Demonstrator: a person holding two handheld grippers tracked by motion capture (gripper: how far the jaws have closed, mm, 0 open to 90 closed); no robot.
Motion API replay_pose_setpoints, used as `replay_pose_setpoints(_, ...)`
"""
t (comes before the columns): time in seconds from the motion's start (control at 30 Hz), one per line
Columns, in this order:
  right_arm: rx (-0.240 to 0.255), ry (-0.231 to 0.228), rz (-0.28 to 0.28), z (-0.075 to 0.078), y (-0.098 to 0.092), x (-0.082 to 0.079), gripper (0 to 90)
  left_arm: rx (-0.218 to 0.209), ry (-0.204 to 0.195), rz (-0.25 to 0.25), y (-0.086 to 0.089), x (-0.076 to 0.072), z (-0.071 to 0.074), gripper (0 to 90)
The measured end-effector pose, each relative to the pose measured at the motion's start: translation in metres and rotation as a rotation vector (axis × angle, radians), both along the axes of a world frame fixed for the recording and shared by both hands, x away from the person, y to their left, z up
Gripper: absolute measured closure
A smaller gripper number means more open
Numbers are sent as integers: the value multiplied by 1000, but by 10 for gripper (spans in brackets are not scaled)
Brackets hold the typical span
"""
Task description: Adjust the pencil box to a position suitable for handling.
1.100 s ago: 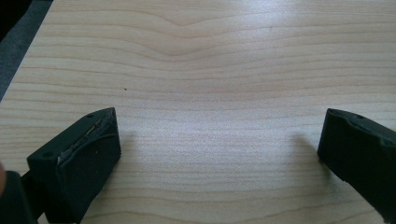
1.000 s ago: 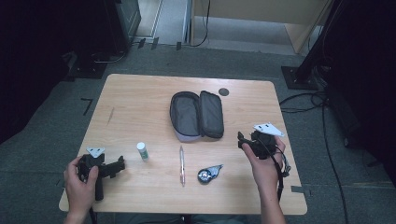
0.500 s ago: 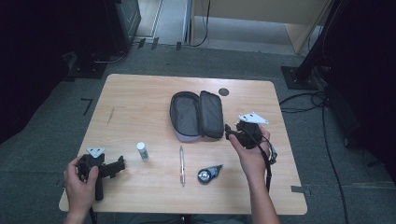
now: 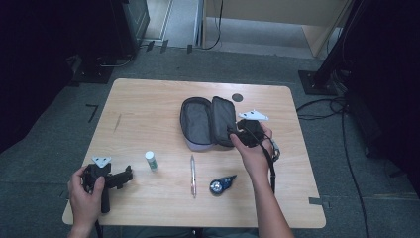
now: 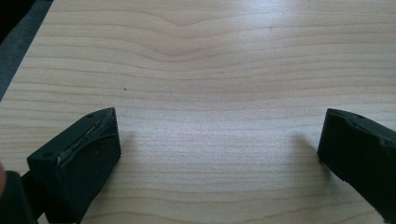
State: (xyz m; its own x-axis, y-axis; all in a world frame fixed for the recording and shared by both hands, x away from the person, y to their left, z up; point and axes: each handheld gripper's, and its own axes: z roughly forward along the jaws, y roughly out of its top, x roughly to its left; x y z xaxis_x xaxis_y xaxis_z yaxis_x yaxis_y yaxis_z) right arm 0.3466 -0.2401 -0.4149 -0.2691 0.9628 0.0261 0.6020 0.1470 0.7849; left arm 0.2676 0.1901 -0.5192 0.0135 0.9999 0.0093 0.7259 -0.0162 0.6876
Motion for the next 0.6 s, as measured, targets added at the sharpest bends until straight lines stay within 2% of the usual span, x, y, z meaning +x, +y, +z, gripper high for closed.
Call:
replay_pose_setpoints(0.1, 11, 3, 10, -3, 3, 11, 436, 0, 0, 0, 0, 0, 0, 0)
replay_pose_setpoints(0.33, 22, 14, 29, -6, 7, 23, 490, 1, 2, 1, -1, 0, 0, 0)
replay_pose_setpoints(0.5, 31, 50, 62, -16, 19, 38, 531, 1, 2, 2, -1, 0, 0, 0)
replay_pose_setpoints(0.6, 13, 61, 76, -21, 29, 46, 556, 1, 2, 1, -1, 1, 0, 0)
